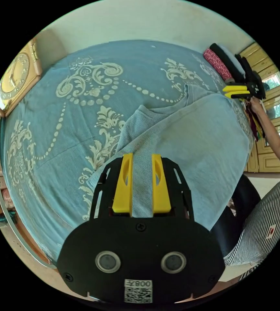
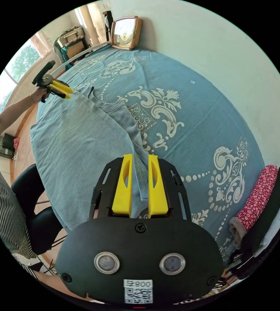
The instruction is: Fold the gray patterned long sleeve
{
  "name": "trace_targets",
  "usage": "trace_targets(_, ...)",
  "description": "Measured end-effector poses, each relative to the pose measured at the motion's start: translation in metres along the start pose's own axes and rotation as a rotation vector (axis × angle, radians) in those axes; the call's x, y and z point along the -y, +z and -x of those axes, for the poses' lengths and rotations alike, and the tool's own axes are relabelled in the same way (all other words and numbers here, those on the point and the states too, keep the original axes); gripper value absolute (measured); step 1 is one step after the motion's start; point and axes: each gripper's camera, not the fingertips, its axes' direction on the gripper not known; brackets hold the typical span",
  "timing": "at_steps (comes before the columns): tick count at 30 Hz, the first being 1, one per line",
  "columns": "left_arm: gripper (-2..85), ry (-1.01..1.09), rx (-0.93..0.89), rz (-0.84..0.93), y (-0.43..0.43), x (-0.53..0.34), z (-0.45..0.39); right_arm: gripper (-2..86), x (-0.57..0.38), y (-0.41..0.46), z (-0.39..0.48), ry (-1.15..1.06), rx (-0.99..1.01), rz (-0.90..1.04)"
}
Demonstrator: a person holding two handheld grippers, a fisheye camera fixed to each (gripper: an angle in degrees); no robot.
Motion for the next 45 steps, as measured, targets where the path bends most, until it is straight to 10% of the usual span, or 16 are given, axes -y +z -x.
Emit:
trace_targets(31,1.7,-0.13,0.065,-0.06,-0.048,-0.044,0.015,1.0,-0.027,0.015,0.022,0.118,-0.037,0.072)
trace_targets(39,2.2,-0.188,0.031,-0.302,-0.103,-0.108,-0.003,0.1,-0.082,-0.03,0.047,0.089,-0.003,-0.096)
trace_targets(45,0.5,-0.267,0.099,-0.126,-0.081,-0.116,0.0,0.0,-0.096,0.014,0.063,0.081,-0.217,0.064)
